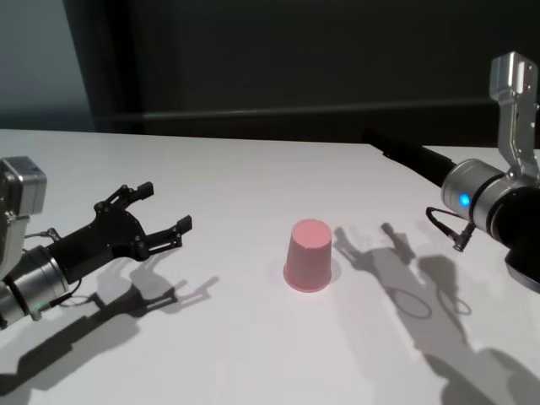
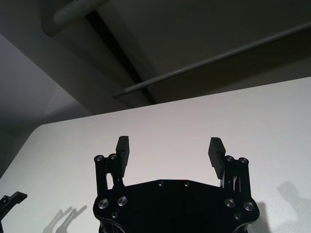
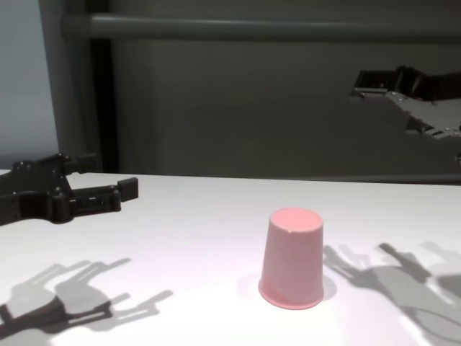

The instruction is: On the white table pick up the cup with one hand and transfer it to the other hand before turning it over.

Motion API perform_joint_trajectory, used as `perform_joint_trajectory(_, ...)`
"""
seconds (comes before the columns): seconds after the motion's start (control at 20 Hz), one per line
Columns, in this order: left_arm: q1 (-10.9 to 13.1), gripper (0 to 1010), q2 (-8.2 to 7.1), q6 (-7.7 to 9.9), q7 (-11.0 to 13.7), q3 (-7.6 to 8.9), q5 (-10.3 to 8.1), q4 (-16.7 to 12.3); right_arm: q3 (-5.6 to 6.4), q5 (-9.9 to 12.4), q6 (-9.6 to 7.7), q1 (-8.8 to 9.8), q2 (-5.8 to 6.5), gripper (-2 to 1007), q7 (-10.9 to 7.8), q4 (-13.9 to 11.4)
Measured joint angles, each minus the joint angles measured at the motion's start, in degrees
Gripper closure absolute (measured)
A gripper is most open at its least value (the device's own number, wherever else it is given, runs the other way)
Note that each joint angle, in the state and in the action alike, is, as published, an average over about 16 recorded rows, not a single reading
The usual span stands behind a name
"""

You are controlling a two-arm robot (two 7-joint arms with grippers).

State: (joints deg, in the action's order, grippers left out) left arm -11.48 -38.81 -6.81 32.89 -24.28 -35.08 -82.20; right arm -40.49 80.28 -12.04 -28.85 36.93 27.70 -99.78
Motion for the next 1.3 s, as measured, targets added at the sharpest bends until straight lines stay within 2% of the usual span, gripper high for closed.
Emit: perform_joint_trajectory(1.3, 0.0, 9, 0.00, 0.00, 0.0, 0.00, 0.00, 0.0, 0.07, 0.5, -0.28, -0.10, -0.15, 5, 0.04, 0.1)
